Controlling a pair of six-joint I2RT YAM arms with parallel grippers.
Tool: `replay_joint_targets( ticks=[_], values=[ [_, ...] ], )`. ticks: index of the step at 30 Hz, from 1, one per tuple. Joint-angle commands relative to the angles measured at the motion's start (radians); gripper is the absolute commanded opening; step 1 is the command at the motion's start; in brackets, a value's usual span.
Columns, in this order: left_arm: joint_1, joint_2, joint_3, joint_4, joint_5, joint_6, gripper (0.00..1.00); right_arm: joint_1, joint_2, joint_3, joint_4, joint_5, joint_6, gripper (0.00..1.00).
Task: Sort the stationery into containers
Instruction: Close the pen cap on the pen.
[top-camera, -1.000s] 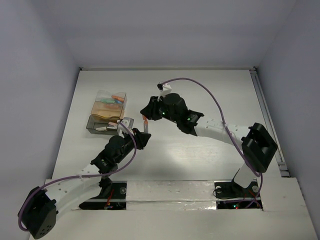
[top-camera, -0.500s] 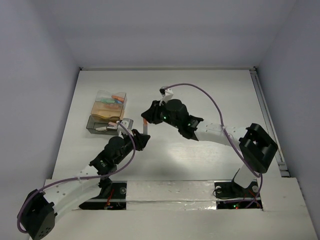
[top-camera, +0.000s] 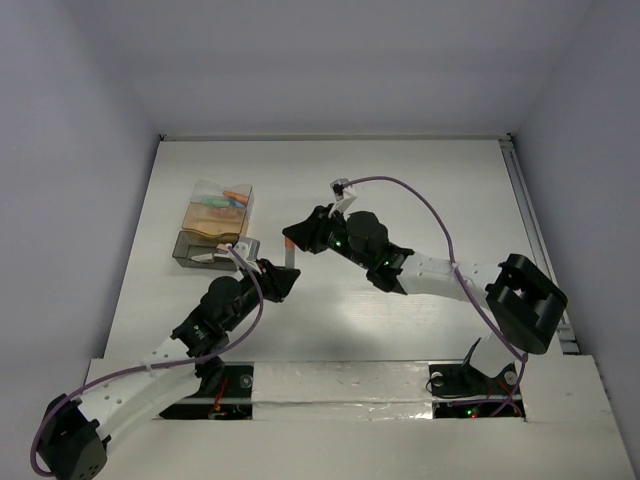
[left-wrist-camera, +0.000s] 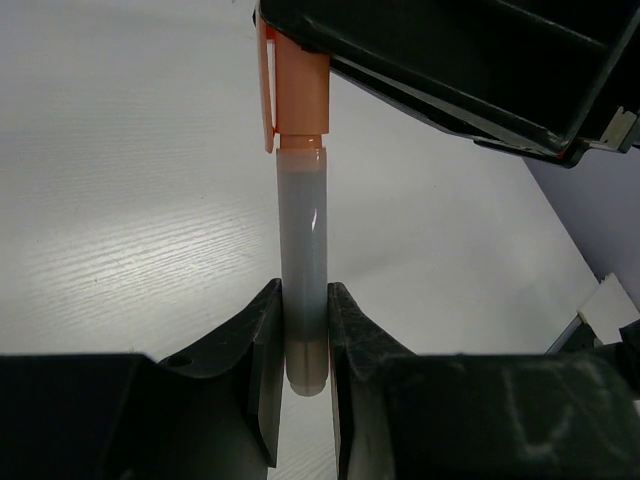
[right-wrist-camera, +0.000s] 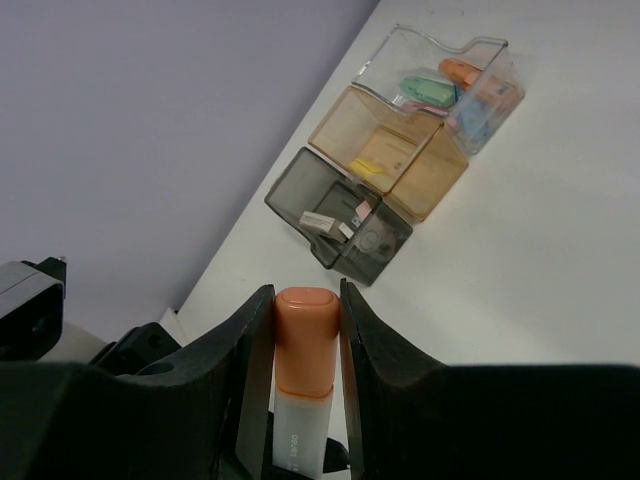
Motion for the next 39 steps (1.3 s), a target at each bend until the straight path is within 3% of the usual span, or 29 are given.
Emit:
replay_joint_targets(
  ticks=[1,14,28,39],
  values=[
    [0.004,-0.005,0.041,0.091,-0.017,-0.014,0.00,0.014,-0.045,-0.025,0.084,-0.056,0.044,0.06],
    [0.004,-0.051,0.099,0.045,-0.048,-0.015,0.00,0.032,-0.060,-0.056,0.032,-0.095,0.055,0.04],
    [0.004,0.012,0.122,0.049,-0.112,-0.004,0.00,0.104,-0.059,0.088,-0.363,0.108,-0.002,0.03],
    [0.004,0.036,0.137,0.077,-0.157,0.017,0.00,0.143,-0.045,0.095,-0.396,0.114,-0.002,0.00]
  ],
)
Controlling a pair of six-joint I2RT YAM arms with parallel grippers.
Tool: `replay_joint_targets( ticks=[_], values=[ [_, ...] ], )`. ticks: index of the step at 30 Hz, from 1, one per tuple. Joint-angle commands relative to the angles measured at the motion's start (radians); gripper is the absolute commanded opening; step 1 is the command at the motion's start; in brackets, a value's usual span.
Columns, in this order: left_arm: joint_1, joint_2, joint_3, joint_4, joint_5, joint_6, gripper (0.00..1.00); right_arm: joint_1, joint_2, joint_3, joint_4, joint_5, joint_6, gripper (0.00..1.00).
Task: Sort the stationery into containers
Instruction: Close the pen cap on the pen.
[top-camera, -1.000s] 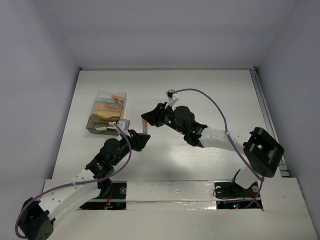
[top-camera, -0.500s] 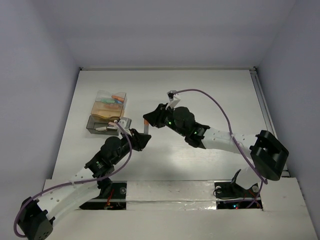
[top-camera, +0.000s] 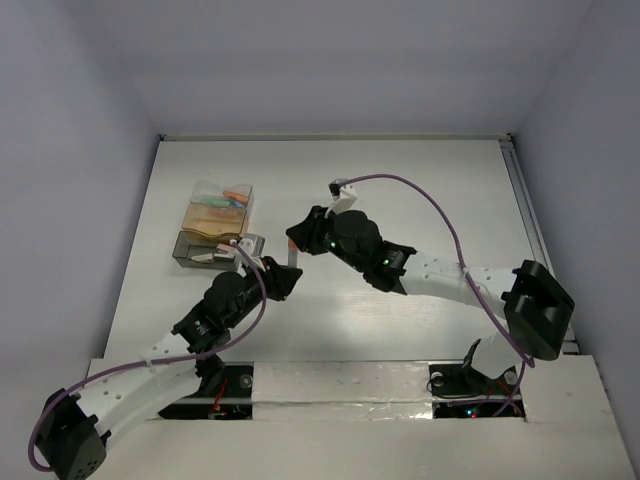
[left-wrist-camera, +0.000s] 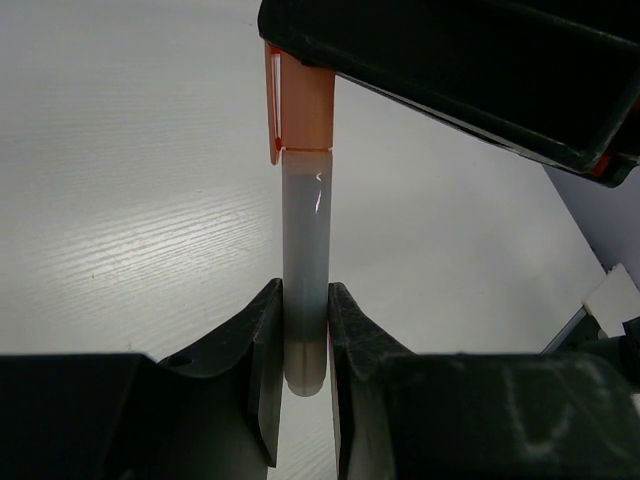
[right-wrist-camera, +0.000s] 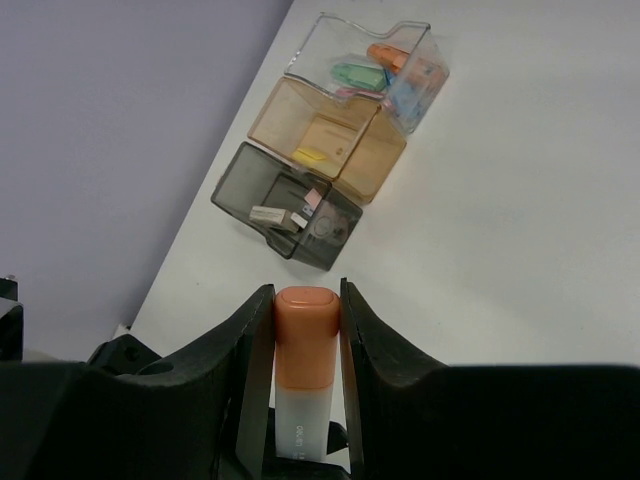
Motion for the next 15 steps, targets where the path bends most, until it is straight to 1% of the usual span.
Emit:
replay_joint_targets(
  ticks=[1,7,15],
  values=[
    [0.019,-0.004,0.085,0.126,-0.161,0.017,0.00,0.079,0.011,-0.007,-0.087,-0.072,-0.005,0.00],
    [0.019,-0.027,0.175,0.108,-0.192,0.043,0.00,0.116,0.010,-0.087,-0.022,-0.079,0.025,0.00],
    [0.019,-0.028,0.278,0.106,-0.204,0.048,0.00,0.173,0.004,-0.163,0.002,-0.072,0.060,0.00]
  ],
)
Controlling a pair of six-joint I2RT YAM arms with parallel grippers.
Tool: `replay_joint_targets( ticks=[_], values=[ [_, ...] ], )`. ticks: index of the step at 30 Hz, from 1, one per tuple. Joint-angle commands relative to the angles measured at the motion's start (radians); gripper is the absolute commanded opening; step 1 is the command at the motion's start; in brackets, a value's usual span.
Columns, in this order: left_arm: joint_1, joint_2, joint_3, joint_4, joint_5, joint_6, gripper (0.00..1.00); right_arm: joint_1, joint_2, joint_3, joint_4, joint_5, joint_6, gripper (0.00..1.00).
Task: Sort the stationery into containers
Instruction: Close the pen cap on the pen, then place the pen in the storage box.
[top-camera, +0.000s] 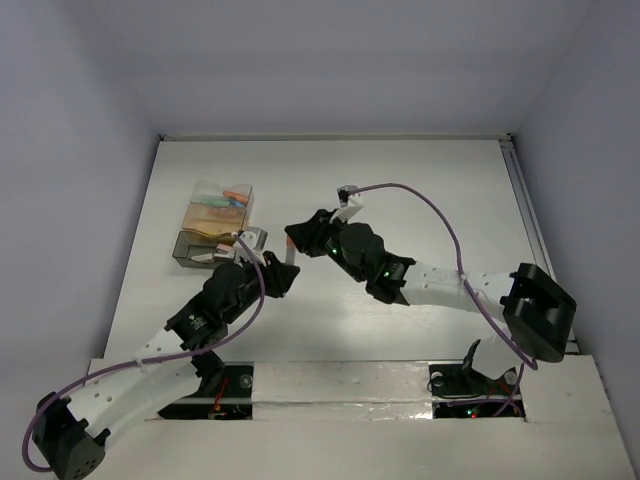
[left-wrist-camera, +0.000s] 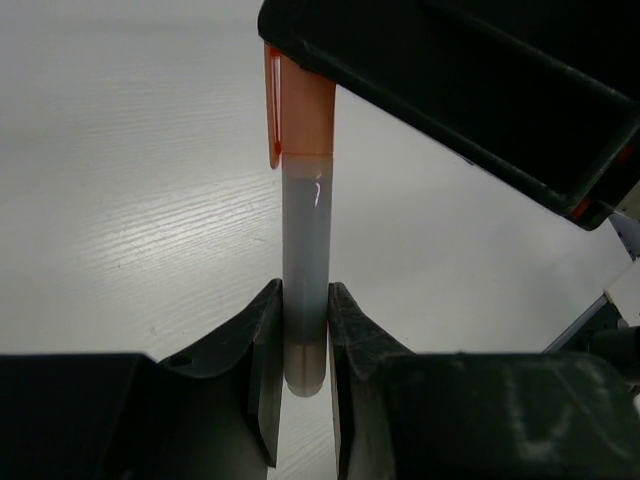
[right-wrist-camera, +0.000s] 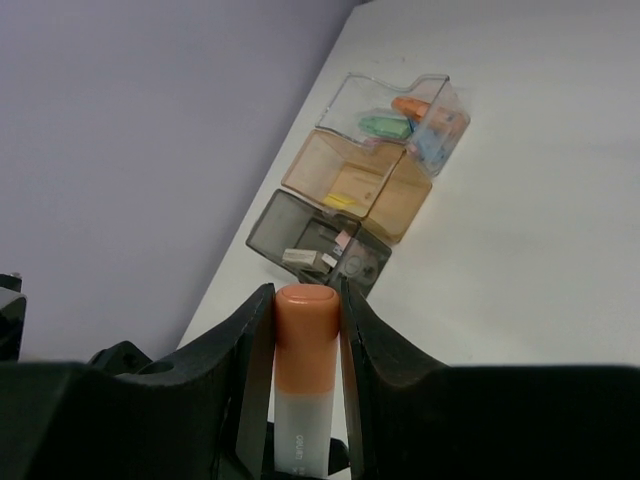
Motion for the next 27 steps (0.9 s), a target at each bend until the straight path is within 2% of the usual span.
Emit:
replay_joint_targets(
  ticks=[1,12,18,19,20,23,27],
  values=[
    [0.031,-0.033,0.158,0.293,-0.178,0.002,0.00,0.144,0.012,-0.094,-0.180,-0.170,0.038,0.00],
    [0.031,-0.010,0.207,0.291,-0.212,0.009,0.00,0.200,-0.003,-0.170,-0.142,-0.159,0.101,0.00],
    [0.031,-0.010,0.192,0.247,-0.148,-0.032,0.00,0.162,-0.008,-0.105,-0.154,-0.056,0.061,0.00],
    [0.031,-0.019,0.186,0.233,-0.137,-0.040,0.04,0.124,0.000,-0.076,-0.142,-0.047,0.041,0.00],
    [0.031,-0.034,0.180,0.215,-0.132,-0.049,0.20,0.098,0.007,-0.059,-0.135,-0.058,0.032,0.00],
    [0.031,-0.118,0.154,0.117,-0.137,-0.081,0.41,-0.005,0.037,0.006,-0.080,-0.090,0.004,0.00],
    [0.031,-0.274,0.172,-0.110,-0.186,-0.097,0.46,-0.098,0.084,0.110,-0.053,-0.101,-0.047,0.00]
  ],
)
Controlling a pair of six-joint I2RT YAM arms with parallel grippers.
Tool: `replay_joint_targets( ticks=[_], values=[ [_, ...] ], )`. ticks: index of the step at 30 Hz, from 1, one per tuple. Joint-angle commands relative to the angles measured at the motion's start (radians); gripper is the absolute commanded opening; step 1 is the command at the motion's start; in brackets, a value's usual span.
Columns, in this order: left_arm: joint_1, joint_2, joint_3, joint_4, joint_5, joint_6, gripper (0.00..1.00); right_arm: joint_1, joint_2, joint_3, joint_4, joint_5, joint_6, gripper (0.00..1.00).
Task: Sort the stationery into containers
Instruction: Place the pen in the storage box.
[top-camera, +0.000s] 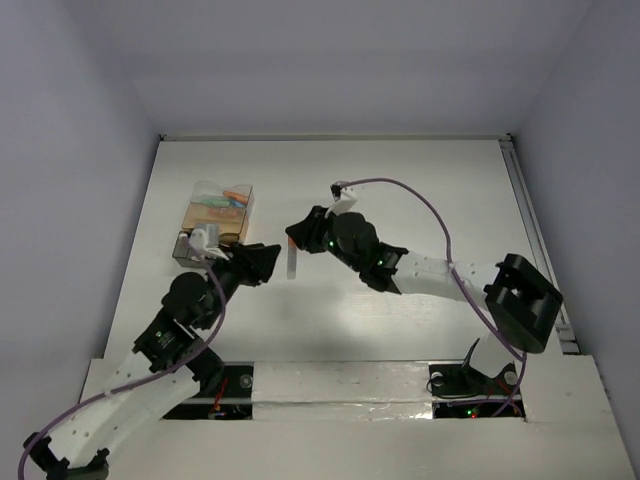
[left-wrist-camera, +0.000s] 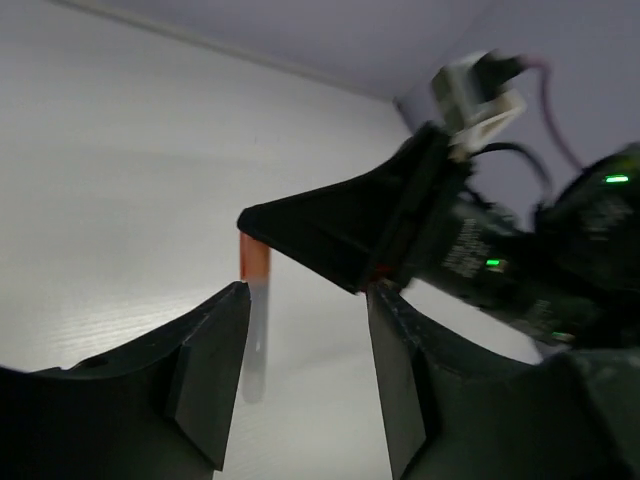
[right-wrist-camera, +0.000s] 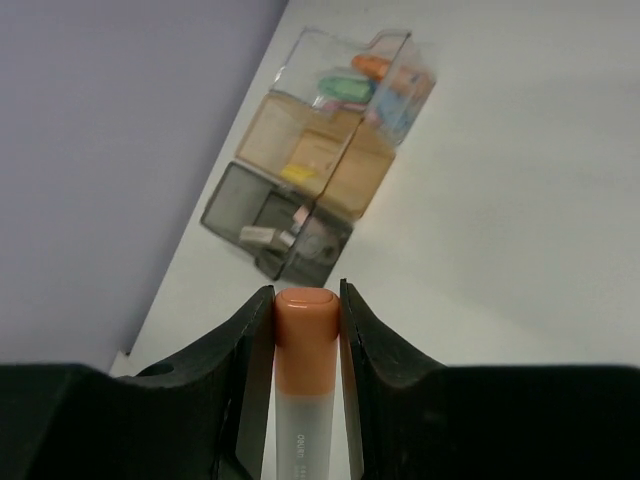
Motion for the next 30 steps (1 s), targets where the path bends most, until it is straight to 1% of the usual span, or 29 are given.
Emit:
replay_joint_targets(
  ticks=[1,2,3,4,5,6,7,8,9,11,12,13,14,15,16,18,19,20,22,23,25,26,27,30],
  values=[
    [0.001,-0.120,0.086,-0.038,-0.092,-0.038,0.47,-0.066,0.052,0.102,-0.006,-0.074,-0.084,0.00],
    [0.001,-0.143,0.095,-0.080,-0.106,-0.035,0.55,-0.075,0.067,0.150,-0.009,-0.081,-0.095,0.00],
    [0.001,-0.184,0.117,-0.128,-0.112,-0.024,0.58,-0.075,0.084,0.171,-0.009,-0.087,-0.106,0.00],
    [0.001,-0.201,0.131,-0.151,-0.123,-0.020,0.61,-0.085,0.100,0.190,0.004,-0.097,-0.133,0.00],
    [0.001,-0.218,0.143,-0.176,-0.148,-0.016,0.62,-0.085,0.139,0.211,0.007,-0.122,-0.147,0.00],
    [0.001,-0.241,0.175,-0.219,-0.155,0.000,0.86,-0.085,0.163,0.260,0.006,-0.139,-0.156,0.00],
    [0.001,-0.249,0.197,-0.240,-0.164,0.007,0.99,-0.085,0.187,0.288,0.004,-0.153,-0.174,0.00],
    [0.001,-0.254,0.220,-0.265,-0.178,0.014,0.99,-0.085,0.236,0.315,0.004,-0.170,-0.188,0.00],
    [0.001,-0.257,0.267,-0.304,-0.184,0.026,0.99,-0.085,0.261,0.378,0.004,-0.205,-0.202,0.00],
    [0.001,-0.260,0.315,-0.349,-0.213,0.063,0.99,-0.085,0.314,0.447,0.006,-0.245,-0.248,0.00],
    [0.001,-0.264,0.348,-0.383,-0.224,0.076,0.99,-0.085,0.371,0.484,0.007,-0.315,-0.268,0.00],
    [0.001,-0.270,0.356,-0.394,-0.236,0.089,0.99,-0.085,0.400,0.568,0.001,-0.345,-0.312,0.00],
    [0.001,-0.280,0.358,-0.400,-0.267,0.114,0.99,-0.085,0.429,0.614,-0.005,-0.372,-0.331,0.00],
    [0.001,-0.290,0.344,-0.406,-0.284,0.119,0.99,-0.085,0.460,0.659,-0.012,-0.423,-0.351,0.00],
    [0.001,-0.316,0.333,-0.408,-0.300,0.119,0.99,-0.085,0.521,0.753,-0.037,-0.449,-0.388,0.00],
    [0.001,-0.347,0.285,-0.392,-0.325,0.119,0.99,-0.085,0.583,0.843,-0.060,-0.521,-0.425,0.00],
    [0.001,-0.376,0.267,-0.386,-0.330,0.114,0.99,-0.085,0.642,0.890,-0.093,-0.535,-0.461,0.00],
    [0.001,-0.389,0.255,-0.380,-0.339,0.114,0.99,-0.085,0.670,0.984,-0.115,-0.544,-0.478,0.00],
    [0.001,-0.408,0.263,-0.383,-0.350,0.117,0.99,-0.085,0.748,1.061,-0.144,-0.569,-0.526,0.00],
    [0.001,-0.416,0.261,-0.382,-0.365,0.122,0.99,-0.085,0.775,1.130,-0.149,-0.581,-0.535,0.00],
    [0.001,-0.430,0.258,-0.382,-0.370,0.122,0.99,-0.085,0.827,1.208,-0.186,-0.592,-0.569,0.00],
    [0.001,-0.430,0.257,-0.382,-0.368,0.123,0.99,-0.085,0.879,1.245,-0.198,-0.597,-0.578,0.00],
    [0.001,-0.430,0.257,-0.383,-0.365,0.122,0.99,-0.085,0.899,1.308,-0.206,-0.603,-0.584,0.00],
    [0.001,-0.430,0.254,-0.379,-0.354,0.123,0.99,-0.085,0.969,1.371,-0.210,-0.606,-0.604,0.00]
  ],
)
